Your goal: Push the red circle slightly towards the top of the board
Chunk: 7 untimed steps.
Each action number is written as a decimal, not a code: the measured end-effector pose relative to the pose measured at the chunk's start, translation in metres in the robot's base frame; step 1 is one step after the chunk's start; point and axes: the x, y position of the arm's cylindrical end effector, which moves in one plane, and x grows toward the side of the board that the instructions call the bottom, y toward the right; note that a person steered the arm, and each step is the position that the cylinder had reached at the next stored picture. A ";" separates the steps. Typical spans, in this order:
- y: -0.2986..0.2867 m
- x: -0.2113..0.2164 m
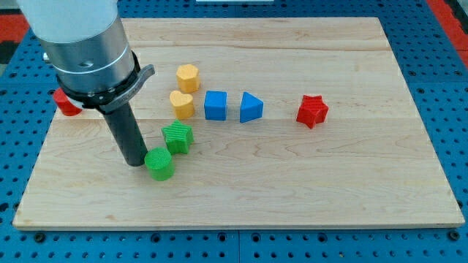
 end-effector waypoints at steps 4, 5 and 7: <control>-0.126 -0.018; -0.132 -0.050; -0.135 -0.128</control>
